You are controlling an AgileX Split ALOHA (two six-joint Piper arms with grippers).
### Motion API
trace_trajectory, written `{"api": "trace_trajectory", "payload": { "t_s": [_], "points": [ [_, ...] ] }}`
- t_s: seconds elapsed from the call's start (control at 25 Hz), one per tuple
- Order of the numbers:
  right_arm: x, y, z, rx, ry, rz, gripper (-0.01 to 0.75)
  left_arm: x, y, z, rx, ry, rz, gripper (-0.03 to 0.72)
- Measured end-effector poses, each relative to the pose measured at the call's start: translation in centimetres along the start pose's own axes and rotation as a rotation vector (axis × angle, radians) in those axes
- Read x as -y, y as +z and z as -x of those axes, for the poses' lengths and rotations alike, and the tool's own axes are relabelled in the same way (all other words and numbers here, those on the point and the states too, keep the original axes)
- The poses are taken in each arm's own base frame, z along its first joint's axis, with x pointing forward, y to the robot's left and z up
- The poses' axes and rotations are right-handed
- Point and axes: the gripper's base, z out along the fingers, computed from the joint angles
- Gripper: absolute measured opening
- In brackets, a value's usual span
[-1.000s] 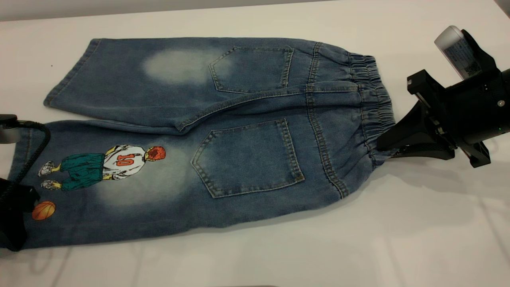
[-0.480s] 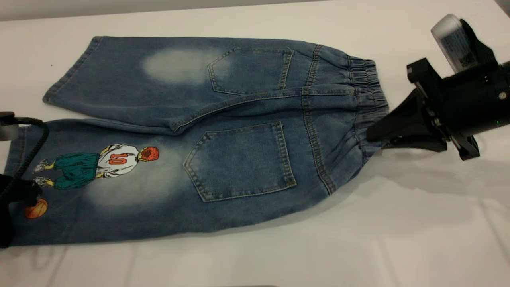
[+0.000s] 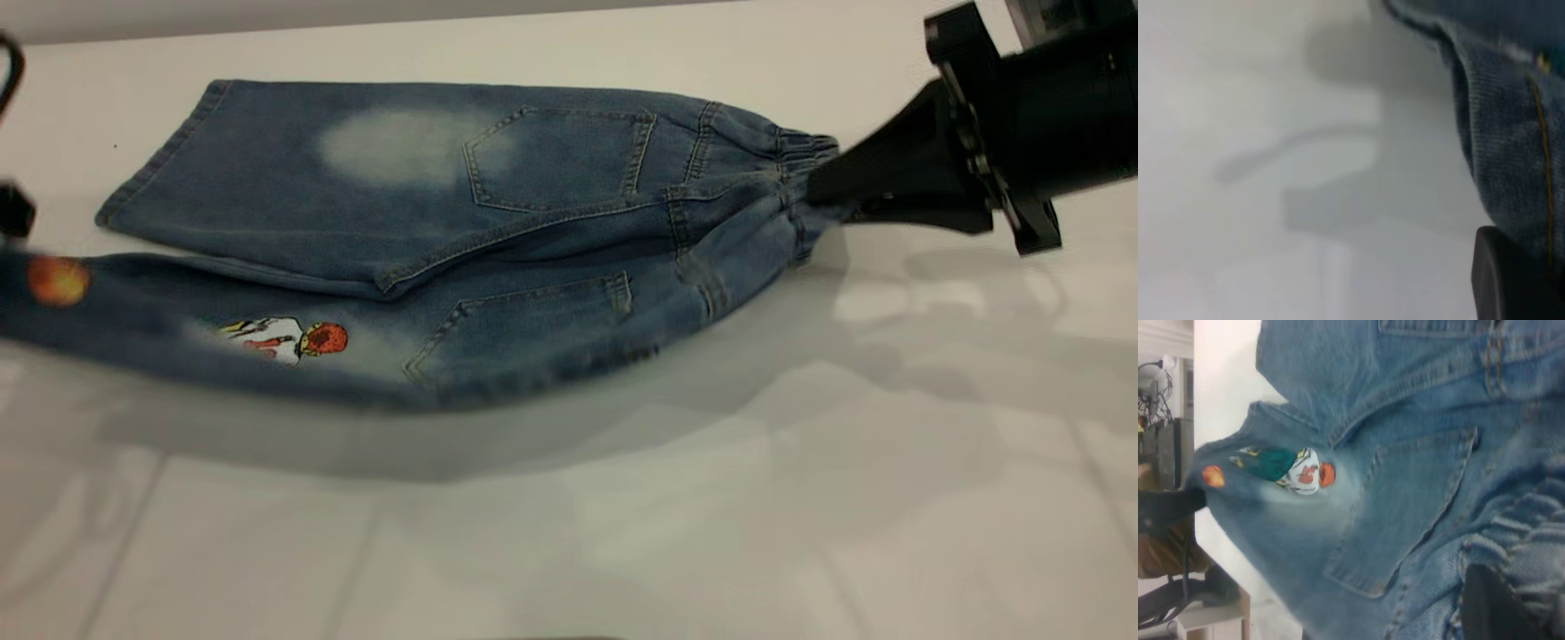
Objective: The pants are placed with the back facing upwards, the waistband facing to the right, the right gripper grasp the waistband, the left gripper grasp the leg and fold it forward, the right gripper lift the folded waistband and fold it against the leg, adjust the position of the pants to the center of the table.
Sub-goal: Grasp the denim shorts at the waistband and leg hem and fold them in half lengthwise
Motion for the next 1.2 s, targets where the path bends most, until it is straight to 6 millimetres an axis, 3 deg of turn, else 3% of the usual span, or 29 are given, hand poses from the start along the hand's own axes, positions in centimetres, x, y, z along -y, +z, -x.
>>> {"api": "trace_trajectory", "payload": {
  "t_s": [0.36,0.68,0.84,1.2],
  "points": [
    [-1.9,0.1,4.7,0.089,-0.053,0.023,0.037,0.2,-2.0,5.9,0.17,-0.011,-0.008,0.048],
    [-3.0,-0.1,8.4,0.191,-0.077,-0.036,0.037,0.5,-1.4,9.4,0.225,-0.014,-0.012,0.048],
    [-2.7,-0.2,9.8,0.248,-0.09,-0.114,0.037,0.7,-0.3,10.8,0.27,-0.022,-0.029,0.048],
    [0.3,1.7,11.9,0.288,-0.118,-0.203,0.046,3.0,4.9,11.4,0.375,0.014,-0.102,0.048]
  ]
}}
